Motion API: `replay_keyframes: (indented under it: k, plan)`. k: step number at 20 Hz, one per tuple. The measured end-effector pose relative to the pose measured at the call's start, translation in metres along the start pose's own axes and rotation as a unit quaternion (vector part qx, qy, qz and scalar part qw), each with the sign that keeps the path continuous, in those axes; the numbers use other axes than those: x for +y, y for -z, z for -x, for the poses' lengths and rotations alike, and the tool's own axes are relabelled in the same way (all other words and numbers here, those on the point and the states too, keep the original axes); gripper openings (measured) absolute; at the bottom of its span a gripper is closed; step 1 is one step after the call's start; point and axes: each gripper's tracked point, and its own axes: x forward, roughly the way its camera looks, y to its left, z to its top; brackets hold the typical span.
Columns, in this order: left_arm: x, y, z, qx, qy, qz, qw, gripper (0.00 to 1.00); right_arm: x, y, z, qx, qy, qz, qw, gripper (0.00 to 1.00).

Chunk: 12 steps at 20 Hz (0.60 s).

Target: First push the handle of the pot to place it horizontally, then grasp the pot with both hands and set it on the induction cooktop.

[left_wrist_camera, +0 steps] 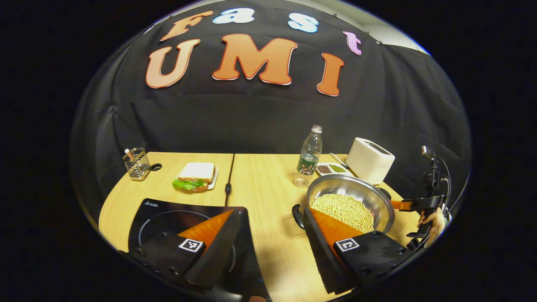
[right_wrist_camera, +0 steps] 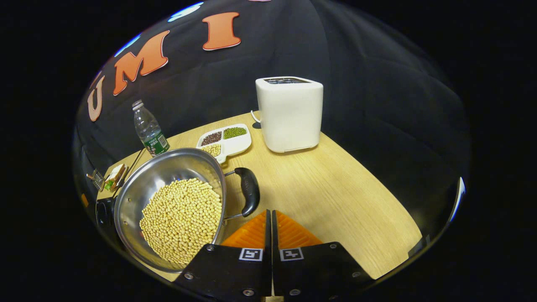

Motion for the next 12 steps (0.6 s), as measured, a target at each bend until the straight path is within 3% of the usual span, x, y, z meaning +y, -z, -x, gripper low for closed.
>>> replay_keyframes:
  k: [3,5,7,8,9,10,12]
  plan:
    - [-0.022,0.010,-0.020,0.011,0.007,-0.001,1.000,0.99,-0.020,-0.016,0.007,-0.020,0.009,-0.012,1.000,0.05]
    - [-0.036,0.017,-0.036,0.016,0.011,-0.001,1.000,0.99,-0.028,-0.027,0.011,-0.034,0.011,-0.020,0.999,0.14]
    - [-0.044,0.022,-0.047,0.021,0.011,-0.005,1.000,0.99,-0.027,-0.036,0.014,-0.048,0.003,-0.025,0.999,0.35]
    - [-0.046,0.025,-0.052,0.023,0.009,-0.006,1.000,0.99,-0.023,-0.042,0.015,-0.054,-0.003,-0.025,0.998,0.51]
    - [-0.050,0.028,-0.057,0.027,0.009,-0.007,1.000,0.99,-0.019,-0.047,0.014,-0.061,-0.010,-0.023,0.998,0.59]
    - [-0.054,0.031,-0.062,0.032,0.008,-0.010,0.999,0.99,-0.013,-0.051,0.014,-0.066,-0.017,-0.020,0.997,0.74]
    - [-0.055,0.034,-0.072,0.041,0.004,-0.020,0.999,0.99,0.001,-0.055,0.012,-0.073,-0.032,-0.006,0.997,0.89]
